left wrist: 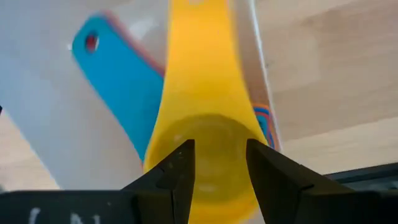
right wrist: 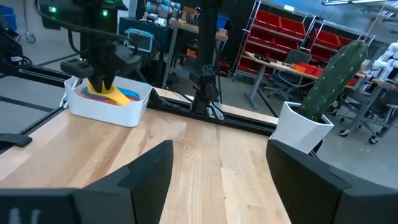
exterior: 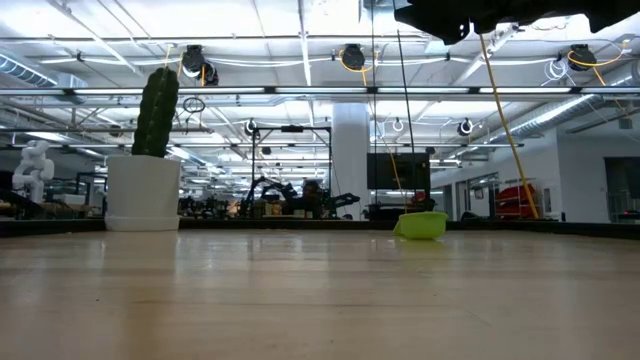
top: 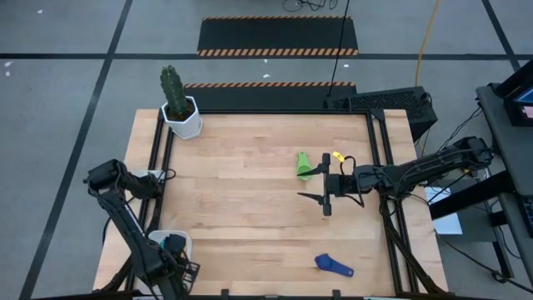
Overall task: Nest measuring cups in basket
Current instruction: Stack the yellow measuring cup on top of the light blue measuring cup into the white bin
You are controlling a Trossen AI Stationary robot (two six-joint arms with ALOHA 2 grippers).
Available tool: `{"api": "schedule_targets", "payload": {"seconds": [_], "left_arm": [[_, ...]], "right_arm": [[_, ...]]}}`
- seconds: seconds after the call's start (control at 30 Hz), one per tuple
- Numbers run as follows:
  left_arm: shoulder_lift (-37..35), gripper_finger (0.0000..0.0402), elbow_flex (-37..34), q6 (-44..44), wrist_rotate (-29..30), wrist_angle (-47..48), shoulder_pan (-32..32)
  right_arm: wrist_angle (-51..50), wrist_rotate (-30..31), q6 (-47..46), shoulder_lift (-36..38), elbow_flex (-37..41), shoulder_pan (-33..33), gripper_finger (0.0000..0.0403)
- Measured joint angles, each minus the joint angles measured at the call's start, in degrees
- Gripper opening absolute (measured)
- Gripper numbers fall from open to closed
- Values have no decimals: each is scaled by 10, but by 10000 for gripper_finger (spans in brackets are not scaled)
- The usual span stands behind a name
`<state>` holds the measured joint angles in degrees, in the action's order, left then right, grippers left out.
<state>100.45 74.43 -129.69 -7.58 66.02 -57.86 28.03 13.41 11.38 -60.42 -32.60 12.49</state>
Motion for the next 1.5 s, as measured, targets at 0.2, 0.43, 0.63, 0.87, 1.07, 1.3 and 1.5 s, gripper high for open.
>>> {"api": "schedule_targets", "payload": {"seconds": [0.2, 0.43, 0.63, 0.87, 1.07, 1.3, 1.5], "left_arm": [[-29, 147, 0, -10, 8, 18, 9], [-34, 147, 0, 17, 65, 28, 20], [-34, 147, 0, 63, 87, 52, 49], [-34, 147, -16, 107, 87, 59, 82], [-33, 147, -50, 91, 39, 61, 78], [-33, 147, -52, 64, 35, 79, 66], [-33, 147, -65, 51, 4, 80, 53]], "right_arm": [[-2, 0, 1, 0, 0, 0, 253], [-4, 0, -2, 0, 0, 0, 253], [-4, 0, -14, 0, 0, 0, 253], [-4, 0, -15, 0, 0, 0, 253], [-10, 0, -15, 0, 0, 0, 253], [-17, 0, -15, 0, 0, 0, 253], [-17, 0, -15, 0, 0, 0, 253]]}}
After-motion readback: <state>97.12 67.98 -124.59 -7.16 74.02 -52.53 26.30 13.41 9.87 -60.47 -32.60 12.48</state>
